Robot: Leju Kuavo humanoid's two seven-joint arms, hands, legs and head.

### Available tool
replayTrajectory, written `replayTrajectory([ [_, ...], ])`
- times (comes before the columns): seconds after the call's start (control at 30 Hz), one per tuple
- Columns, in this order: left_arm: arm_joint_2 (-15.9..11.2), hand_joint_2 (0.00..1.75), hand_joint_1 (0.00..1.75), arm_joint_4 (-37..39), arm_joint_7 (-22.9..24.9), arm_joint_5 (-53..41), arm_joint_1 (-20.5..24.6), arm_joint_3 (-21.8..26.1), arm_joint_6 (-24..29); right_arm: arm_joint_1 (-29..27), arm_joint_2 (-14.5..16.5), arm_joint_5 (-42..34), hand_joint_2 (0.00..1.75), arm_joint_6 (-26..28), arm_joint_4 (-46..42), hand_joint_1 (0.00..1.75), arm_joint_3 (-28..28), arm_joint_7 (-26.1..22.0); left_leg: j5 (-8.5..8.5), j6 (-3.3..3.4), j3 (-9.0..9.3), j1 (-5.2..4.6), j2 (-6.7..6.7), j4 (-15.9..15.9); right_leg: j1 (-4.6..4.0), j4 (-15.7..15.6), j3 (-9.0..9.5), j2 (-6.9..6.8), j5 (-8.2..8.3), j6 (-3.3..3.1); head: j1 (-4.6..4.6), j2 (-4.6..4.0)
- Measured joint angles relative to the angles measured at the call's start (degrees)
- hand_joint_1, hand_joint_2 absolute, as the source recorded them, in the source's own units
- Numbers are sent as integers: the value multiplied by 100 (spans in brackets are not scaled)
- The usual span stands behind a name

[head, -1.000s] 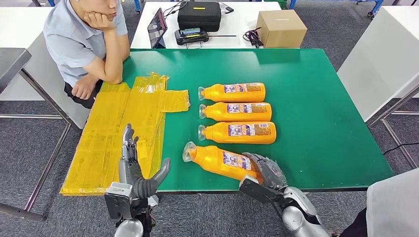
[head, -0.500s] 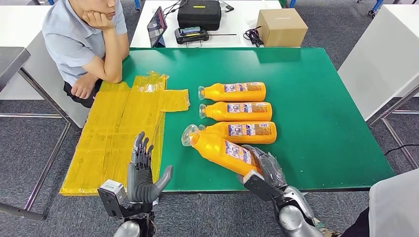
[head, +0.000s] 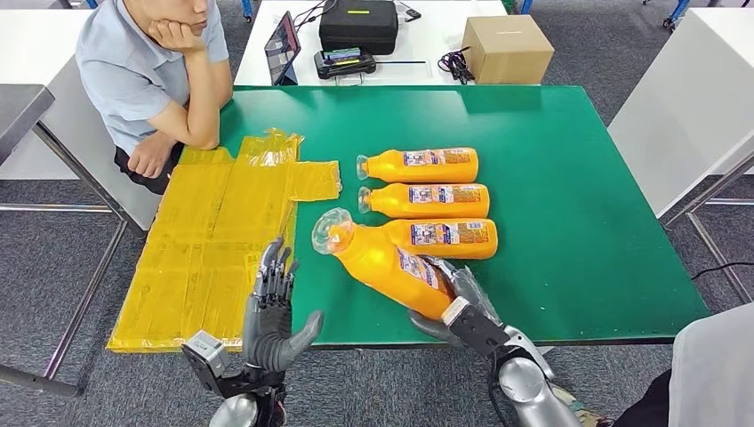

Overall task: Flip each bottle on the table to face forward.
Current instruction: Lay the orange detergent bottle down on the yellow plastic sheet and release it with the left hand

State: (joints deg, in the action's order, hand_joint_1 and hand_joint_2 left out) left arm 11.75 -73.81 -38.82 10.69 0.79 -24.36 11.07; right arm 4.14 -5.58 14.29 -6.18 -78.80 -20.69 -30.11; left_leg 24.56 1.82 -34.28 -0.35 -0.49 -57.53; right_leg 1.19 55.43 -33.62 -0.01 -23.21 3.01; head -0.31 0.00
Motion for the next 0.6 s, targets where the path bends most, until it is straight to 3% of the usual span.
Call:
replayTrajectory([
  [0.37, 95, 175, 0, 389, -3, -104, 393, -311, -493, 326, 12, -243, 175, -575, 252, 175, -198, -43, -1, 0, -2, 0, -1, -1, 0, 0, -1, 0, 0, 1, -1, 0],
  [0.6, 120, 175, 0, 796, 129, -293, 638, -454, -226, 488, 9, -62, 175, -571, 391, 165, -316, -50, -1, 0, -1, 0, -1, -1, 0, 0, -2, -1, 0, 1, -1, 0],
])
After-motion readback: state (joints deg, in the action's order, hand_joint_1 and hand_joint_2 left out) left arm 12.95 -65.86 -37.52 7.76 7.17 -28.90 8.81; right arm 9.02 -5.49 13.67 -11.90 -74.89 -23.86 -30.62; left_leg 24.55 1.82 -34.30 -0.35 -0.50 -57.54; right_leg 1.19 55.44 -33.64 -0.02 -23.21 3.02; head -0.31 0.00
